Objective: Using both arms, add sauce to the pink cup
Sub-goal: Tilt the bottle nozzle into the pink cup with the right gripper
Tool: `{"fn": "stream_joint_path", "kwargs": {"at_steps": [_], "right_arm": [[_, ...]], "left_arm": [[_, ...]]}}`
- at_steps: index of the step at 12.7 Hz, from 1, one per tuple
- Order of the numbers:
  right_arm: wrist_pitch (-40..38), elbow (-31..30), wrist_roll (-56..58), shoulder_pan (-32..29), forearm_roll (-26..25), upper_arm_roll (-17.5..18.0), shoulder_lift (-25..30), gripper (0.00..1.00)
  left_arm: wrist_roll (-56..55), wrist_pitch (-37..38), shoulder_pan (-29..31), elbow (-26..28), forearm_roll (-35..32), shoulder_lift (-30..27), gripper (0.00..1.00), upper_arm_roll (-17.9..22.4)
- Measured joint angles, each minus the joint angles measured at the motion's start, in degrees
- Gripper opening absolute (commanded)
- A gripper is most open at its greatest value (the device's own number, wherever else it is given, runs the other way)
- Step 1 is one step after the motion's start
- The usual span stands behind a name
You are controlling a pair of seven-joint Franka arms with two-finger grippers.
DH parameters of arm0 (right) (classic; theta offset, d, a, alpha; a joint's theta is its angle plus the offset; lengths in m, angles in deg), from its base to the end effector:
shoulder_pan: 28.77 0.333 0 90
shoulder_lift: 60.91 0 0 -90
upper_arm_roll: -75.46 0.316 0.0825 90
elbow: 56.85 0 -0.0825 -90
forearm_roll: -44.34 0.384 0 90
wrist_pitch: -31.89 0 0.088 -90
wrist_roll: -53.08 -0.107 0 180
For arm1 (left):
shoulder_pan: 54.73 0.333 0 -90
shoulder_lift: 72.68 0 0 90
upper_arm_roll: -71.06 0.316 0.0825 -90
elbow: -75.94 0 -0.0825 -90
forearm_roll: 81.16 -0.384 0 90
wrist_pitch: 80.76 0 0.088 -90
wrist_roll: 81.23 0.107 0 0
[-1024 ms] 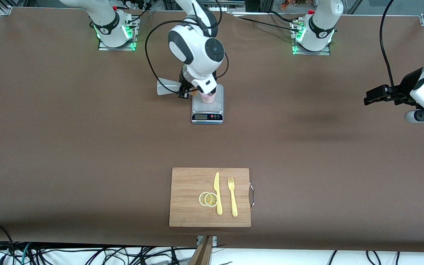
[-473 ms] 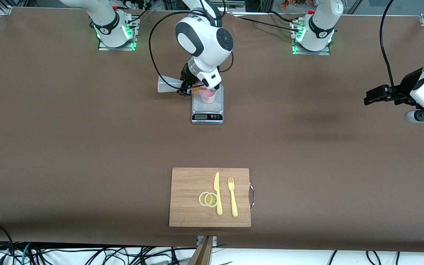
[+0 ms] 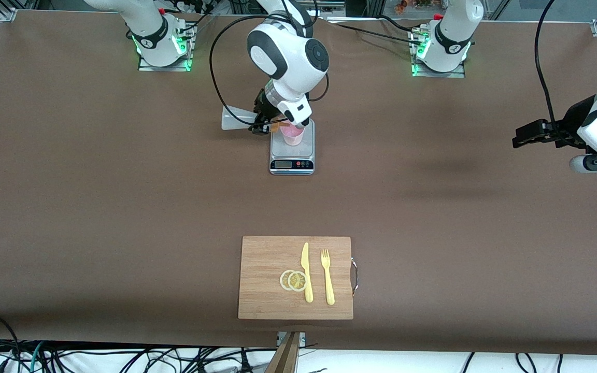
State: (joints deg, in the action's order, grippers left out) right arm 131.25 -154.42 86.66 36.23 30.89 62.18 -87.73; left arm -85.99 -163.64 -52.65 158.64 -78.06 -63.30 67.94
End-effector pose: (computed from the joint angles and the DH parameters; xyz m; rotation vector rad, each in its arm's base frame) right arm 0.3891 0.4781 0.3059 1.9050 1.9217 -0.5103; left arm 0.5892 -0.0144 0.5805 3.0750 0.0962 -0.2517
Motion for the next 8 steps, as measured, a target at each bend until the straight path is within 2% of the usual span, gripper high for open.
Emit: {"fn": "stream_joint_path", "kwargs": {"at_steps": [6,8], "right_arm": [[-2.05,0.00,0.00,-0.12,0.40,-0.05,-0.38,0.00],[-2.49,0.00,0.00,-0.26,3.14,-0.17,-0.59,0.00]], "left_arm": [[0.00,0.00,0.00,0.00,0.00,0.00,1.00,0.00],[0.00,0.00,0.00,0.00,0.00,0.00,1.00,0.00]]}}
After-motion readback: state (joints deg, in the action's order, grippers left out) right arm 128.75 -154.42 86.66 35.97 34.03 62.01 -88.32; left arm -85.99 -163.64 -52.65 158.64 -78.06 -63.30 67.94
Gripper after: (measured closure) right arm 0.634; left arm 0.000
